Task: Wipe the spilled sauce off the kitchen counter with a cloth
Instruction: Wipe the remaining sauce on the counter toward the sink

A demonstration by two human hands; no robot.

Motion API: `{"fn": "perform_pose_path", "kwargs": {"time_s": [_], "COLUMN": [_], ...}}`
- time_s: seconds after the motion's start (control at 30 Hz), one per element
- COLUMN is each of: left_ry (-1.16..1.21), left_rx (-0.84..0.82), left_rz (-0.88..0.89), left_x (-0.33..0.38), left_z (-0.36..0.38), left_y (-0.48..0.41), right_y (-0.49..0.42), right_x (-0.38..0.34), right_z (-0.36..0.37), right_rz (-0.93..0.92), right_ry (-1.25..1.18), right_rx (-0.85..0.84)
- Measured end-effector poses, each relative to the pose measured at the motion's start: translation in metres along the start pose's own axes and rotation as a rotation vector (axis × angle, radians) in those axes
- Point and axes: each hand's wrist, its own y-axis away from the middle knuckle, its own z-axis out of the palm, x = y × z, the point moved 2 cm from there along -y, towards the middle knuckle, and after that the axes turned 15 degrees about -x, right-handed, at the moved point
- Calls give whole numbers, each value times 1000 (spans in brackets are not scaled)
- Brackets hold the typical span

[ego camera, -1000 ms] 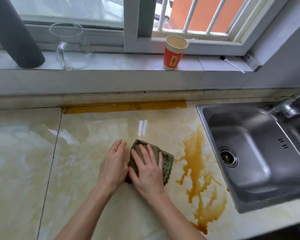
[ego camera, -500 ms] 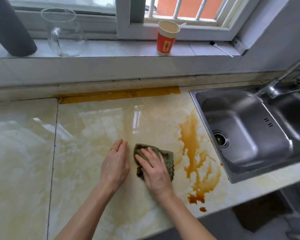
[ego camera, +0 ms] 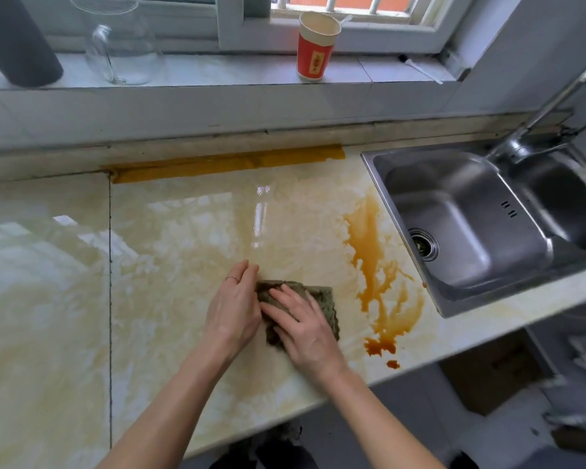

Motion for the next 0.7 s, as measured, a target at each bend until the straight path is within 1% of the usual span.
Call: {"fn": "perform_pose_path", "kwargs": {"time_s": [0.03,0.1,0.17,0.2,0.23,0.3,0.37,0.43,0.5,0.57,0.6,0.63,0.7], "left_ry": [-2,-6,-7,-8,-7,0,11,8,-3,1,4,11,22], "left_rx": [2,20,35,38,40,43,47,52,67,80,82,83,87], "left_rz": [5,-2,-12,-18,-26,-39,-49,-55,-62,-81,-95,-106,-126], "left_x": [0,0,-1,1,2,9,17,23,29,32,36,36,42], "left_z": [0,-1,-2,-1,0,4,9,14,21,28,34,38,48], "left_y": [1,6,10,11,11,12,13,16,20,24,27,29,33], "right_y": [-2,-10,-13,-9,-3,20,35,36,33,30,36,42,64], "right_x": [11,29,23,13,2,-13,-7,11,24,17,11,2,-3], "right_z": [-6,-18,-16,-11,-3,9,8,-3,-13,-13,-9,-3,4], "right_rz": [44,198,304,293,230,31,-88,-90,-16,57,64,29,-132], "right_ry": [-3,-42,-70,-62,-41,3,31,34,-5,-48,-54,-44,8], "right_rx": [28,109,135,129,106,10,-75,-84,-59,-34,-29,-37,-98]}}
